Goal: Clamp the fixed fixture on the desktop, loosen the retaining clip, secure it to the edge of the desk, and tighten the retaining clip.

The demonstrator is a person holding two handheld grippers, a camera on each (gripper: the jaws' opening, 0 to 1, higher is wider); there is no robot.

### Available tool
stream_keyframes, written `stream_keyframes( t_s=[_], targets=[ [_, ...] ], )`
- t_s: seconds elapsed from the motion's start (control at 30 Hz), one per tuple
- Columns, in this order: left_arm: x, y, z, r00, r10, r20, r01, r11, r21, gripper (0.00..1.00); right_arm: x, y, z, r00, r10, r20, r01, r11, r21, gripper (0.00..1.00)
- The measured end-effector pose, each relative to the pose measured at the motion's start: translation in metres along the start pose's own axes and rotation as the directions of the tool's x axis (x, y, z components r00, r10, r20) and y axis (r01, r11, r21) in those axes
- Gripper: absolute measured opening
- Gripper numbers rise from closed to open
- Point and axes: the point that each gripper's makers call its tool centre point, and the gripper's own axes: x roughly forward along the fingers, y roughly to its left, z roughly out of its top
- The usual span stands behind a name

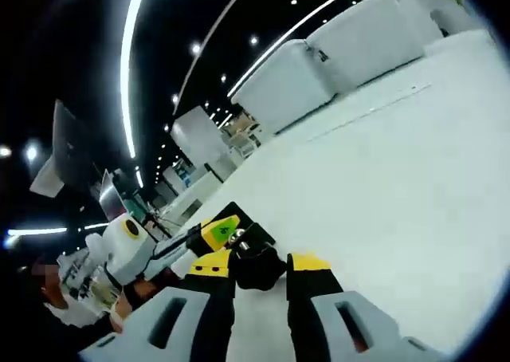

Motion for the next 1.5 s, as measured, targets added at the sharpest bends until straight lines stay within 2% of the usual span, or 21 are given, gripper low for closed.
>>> stream_keyframes(
  t_s=[0.13, 0.2, 0.23, 0.27, 0.37, 0.4, 0.43, 0.5, 0.53, 0.57, 0.63, 0.67, 0.7, 0.73, 0.8, 0.87, 0.97, 1.1, 1.4, 1.43, 1.5],
  targets=[
    [0.000, 0.000, 0.000, 1.000, 0.000, 0.000, 0.000, 1.000, -0.001, 0.04, -0.002, 0.011, 0.001, 0.999, -0.018, 0.027, 0.025, 0.954, -0.299, 0.23],
    [0.000, 0.000, 0.000, 1.000, 0.001, 0.000, -0.001, 1.000, -0.003, 0.04, -0.003, 0.018, 0.001, 0.999, -0.029, 0.039, 0.046, 0.850, -0.525, 0.23],
    [0.000, 0.000, 0.000, 1.000, 0.001, 0.000, -0.001, 1.000, -0.002, 0.04, -0.002, 0.021, 0.000, 0.998, -0.036, 0.049, 0.059, 0.758, -0.649, 0.22],
    [0.000, 0.000, 0.000, 1.000, 0.001, 0.000, -0.001, 1.000, -0.001, 0.04, -0.002, 0.027, 0.001, 0.997, -0.024, 0.079, 0.076, 0.637, -0.767, 0.22],
    [0.000, 0.001, 0.000, 1.000, 0.001, 0.000, -0.001, 1.000, -0.002, 0.04, -0.002, 0.032, -0.003, 0.993, -0.048, 0.112, 0.121, 0.318, -0.940, 0.22],
    [0.000, 0.001, 0.000, 1.000, 0.002, 0.000, -0.002, 1.000, -0.002, 0.04, -0.002, 0.034, -0.005, 0.991, -0.056, 0.121, 0.132, 0.265, -0.955, 0.22],
    [-0.001, 0.001, 0.000, 1.000, 0.002, 0.000, -0.002, 1.000, -0.003, 0.04, -0.001, 0.032, -0.005, 0.990, -0.060, 0.127, 0.138, 0.239, -0.961, 0.22],
    [-0.001, 0.001, 0.000, 1.000, 0.003, 0.000, -0.003, 1.000, -0.002, 0.04, 0.001, 0.030, -0.006, 0.989, -0.065, 0.136, 0.147, 0.225, -0.963, 0.22],
    [-0.001, 0.001, 0.000, 1.000, 0.003, 0.000, -0.003, 1.000, -0.002, 0.04, 0.001, 0.030, -0.005, 0.989, -0.065, 0.135, 0.147, 0.231, -0.962, 0.23],
    [-0.001, 0.001, 0.000, 1.000, 0.004, 0.000, -0.004, 1.000, -0.001, 0.04, 0.002, 0.028, -0.003, 0.989, -0.062, 0.133, 0.146, 0.315, -0.938, 0.23],
    [-0.001, 0.002, 0.000, 1.000, 0.005, 0.000, -0.005, 1.000, 0.000, 0.04, 0.002, 0.024, -0.001, 0.994, -0.039, 0.104, 0.108, 0.567, -0.817, 0.24],
    [-0.001, 0.002, 0.000, 1.000, 0.004, 0.000, -0.004, 1.000, -0.001, 0.04, 0.002, 0.024, 0.003, 0.995, -0.012, 0.098, 0.077, 0.713, -0.697, 0.26],
    [-0.001, 0.002, 0.000, 1.000, 0.003, 0.000, -0.003, 1.000, 0.001, 0.04, -0.004, 0.026, 0.006, 0.997, -0.002, 0.080, 0.048, 0.817, -0.575, 0.29],
    [-0.001, 0.001, 0.000, 1.000, 0.001, 0.000, -0.001, 1.000, 0.002, 0.04, -0.005, 0.022, 0.010, 0.997, 0.002, 0.078, 0.036, 0.874, -0.484, 0.38],
    [-0.001, 0.001, 0.000, 1.000, 0.000, 0.000, 0.000, 1.000, 0.002, 0.04, -0.008, 0.021, 0.023, 0.993, 0.029, 0.113, 0.016, 0.925, -0.380, 0.44],
    [-0.001, 0.001, 0.000, 1.000, 0.000, 0.000, 0.000, 1.000, 0.001, 0.04, -0.008, 0.012, 0.021, 0.996, 0.012, 0.088, 0.007, 0.976, -0.216, 0.36],
    [-0.001, 0.001, 0.000, 1.000, 0.000, 0.000, 0.000, 1.000, 0.000, 0.04, -0.003, -0.003, 0.016, 0.998, 0.007, 0.060, -0.007, 1.000, -0.006, 0.26],
    [-0.002, 0.001, -0.001, 1.000, 0.000, 0.000, 0.000, 1.000, 0.001, 0.04, -0.002, 0.007, 0.008, 0.997, 0.060, 0.045, -0.064, 0.994, 0.083, 0.19],
    [-0.001, 0.001, -0.001, 1.000, 0.000, -0.001, 0.000, 1.000, 0.002, 0.04, 0.000, 0.012, -0.001, 1.000, 0.031, 0.003, -0.031, 0.999, -0.039, 0.21],
    [-0.002, 0.001, -0.001, 1.000, 0.000, -0.001, 0.000, 1.000, 0.002, 0.04, 0.000, 0.010, 0.002, 1.000, 0.022, 0.007, -0.021, 0.995, -0.099, 0.20],
    [-0.002, 0.001, -0.001, 1.000, -0.001, 0.000, 0.001, 1.000, 0.003, 0.04, -0.002, 0.017, 0.007, 1.000, -0.007, 0.026, 0.016, 0.933, -0.358, 0.19]
  ],
)
